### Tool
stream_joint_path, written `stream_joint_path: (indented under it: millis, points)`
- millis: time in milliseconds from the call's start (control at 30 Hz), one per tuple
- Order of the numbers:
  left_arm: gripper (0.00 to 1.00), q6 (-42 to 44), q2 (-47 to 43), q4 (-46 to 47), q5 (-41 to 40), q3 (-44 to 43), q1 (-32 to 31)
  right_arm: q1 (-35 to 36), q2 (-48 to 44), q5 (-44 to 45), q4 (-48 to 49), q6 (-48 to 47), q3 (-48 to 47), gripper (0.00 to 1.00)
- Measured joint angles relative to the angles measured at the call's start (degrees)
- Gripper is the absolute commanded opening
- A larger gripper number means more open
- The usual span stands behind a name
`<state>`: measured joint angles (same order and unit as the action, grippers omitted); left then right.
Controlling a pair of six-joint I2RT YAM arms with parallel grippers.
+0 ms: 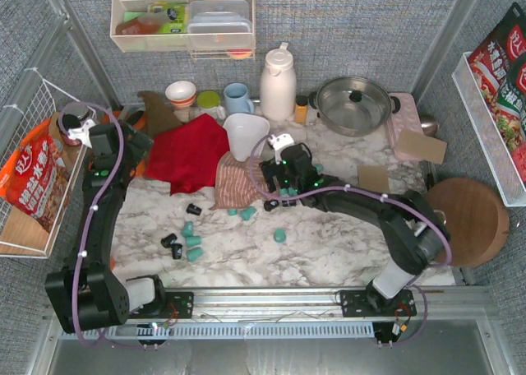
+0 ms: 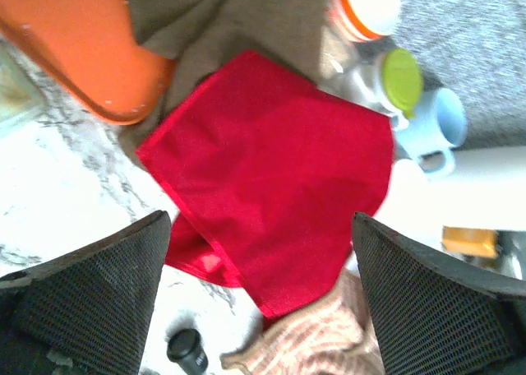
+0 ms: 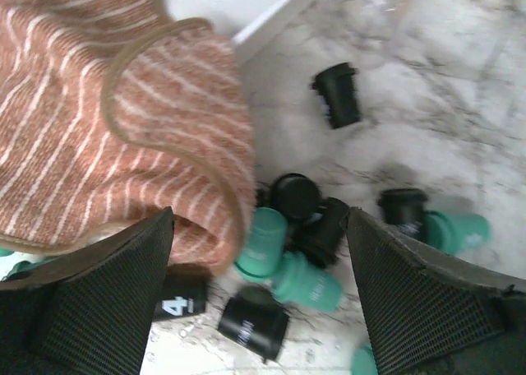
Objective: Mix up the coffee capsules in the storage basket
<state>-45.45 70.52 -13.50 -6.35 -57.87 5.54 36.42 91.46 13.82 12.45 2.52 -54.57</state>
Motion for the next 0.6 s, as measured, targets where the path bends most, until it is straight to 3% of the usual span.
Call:
stream_joint_path:
  millis: [300,600]
  points:
    - [0.99,6.32,-6.91,-0.15,6.38,1.62,0.17,1.05,12.68,-3.43,0.31,-3.82,-8.22,0.77]
    - [0.99,9.29,-13.42,1.38,7.69,3.82,0.83,1.07,19.02,-3.8,-3.74,-7.96,-13.51,0.62]
